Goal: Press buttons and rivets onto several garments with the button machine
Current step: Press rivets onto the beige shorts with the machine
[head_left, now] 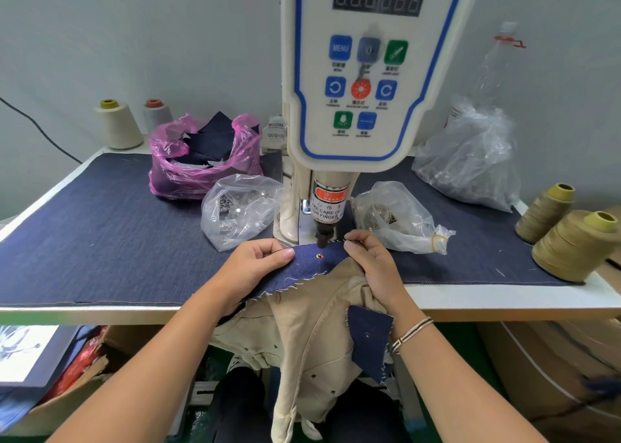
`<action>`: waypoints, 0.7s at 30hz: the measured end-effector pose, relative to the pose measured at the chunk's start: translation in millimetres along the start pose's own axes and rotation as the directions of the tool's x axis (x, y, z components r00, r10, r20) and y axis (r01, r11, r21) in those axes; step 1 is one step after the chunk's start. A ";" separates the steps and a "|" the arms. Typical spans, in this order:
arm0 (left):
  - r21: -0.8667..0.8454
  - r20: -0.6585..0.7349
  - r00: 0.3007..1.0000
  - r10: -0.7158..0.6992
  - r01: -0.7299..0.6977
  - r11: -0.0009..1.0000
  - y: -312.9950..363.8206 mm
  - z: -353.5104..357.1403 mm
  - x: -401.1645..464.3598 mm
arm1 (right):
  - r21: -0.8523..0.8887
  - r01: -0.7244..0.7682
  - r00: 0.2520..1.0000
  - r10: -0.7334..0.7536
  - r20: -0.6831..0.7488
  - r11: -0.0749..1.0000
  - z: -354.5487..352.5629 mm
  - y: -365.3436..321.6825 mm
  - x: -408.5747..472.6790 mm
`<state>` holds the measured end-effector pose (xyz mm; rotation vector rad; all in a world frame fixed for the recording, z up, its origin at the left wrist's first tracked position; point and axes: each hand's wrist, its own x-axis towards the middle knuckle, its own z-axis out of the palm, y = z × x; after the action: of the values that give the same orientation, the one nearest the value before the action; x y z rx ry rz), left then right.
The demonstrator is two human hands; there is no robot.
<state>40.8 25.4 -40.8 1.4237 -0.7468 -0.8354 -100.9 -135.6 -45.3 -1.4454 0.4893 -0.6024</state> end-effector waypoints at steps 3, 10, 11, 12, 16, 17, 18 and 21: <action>0.010 0.002 1.000 0.009 -0.009 1.000 -0.4 0.1 0.3 | 0.015 0.004 1.000 -0.004 0.008 1.000 -0.4 -1.5 -0.4; 0.022 0.068 0.997 -0.026 0.024 0.999 1.1 -4.2 -1.7 | 0.019 -0.011 0.992 0.008 0.127 1.000 -2.7 -1.3 -4.6; 0.015 0.084 0.996 -0.036 0.035 0.999 1.8 -5.1 -1.8 | 0.019 -0.015 0.986 0.012 0.165 1.000 -2.2 -2.4 -6.3; 0.009 0.097 0.994 -0.042 0.041 0.999 2.3 -5.7 -1.7 | 0.027 -0.021 0.980 0.016 0.196 0.999 -1.3 -3.7 -8.1; -0.005 0.082 0.996 -0.041 0.042 0.999 0.7 -8.2 0.1 | 0.019 -0.024 0.981 0.020 0.193 1.000 -0.8 -4.2 -16.1; -0.014 0.070 0.997 -0.037 0.038 0.999 0.2 -9.0 0.2 | -0.021 -0.004 0.987 0.007 0.162 1.000 -1.4 -3.1 -18.6; -0.031 0.057 0.998 -0.032 0.034 0.999 -0.2 -9.7 0.1 | -0.070 0.012 0.993 -0.003 0.120 0.997 -2.6 -2.7 -21.5; -0.111 -0.020 1.000 -0.017 0.015 0.994 -0.6 -12.0 -0.1 | -0.137 0.107 0.991 -0.118 -0.069 0.985 -12.3 -16.6 -29.3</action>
<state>50.9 31.8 -41.7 1.3390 -0.6638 -0.8601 -132.5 -126.5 -31.2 -1.5886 0.5184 -0.7293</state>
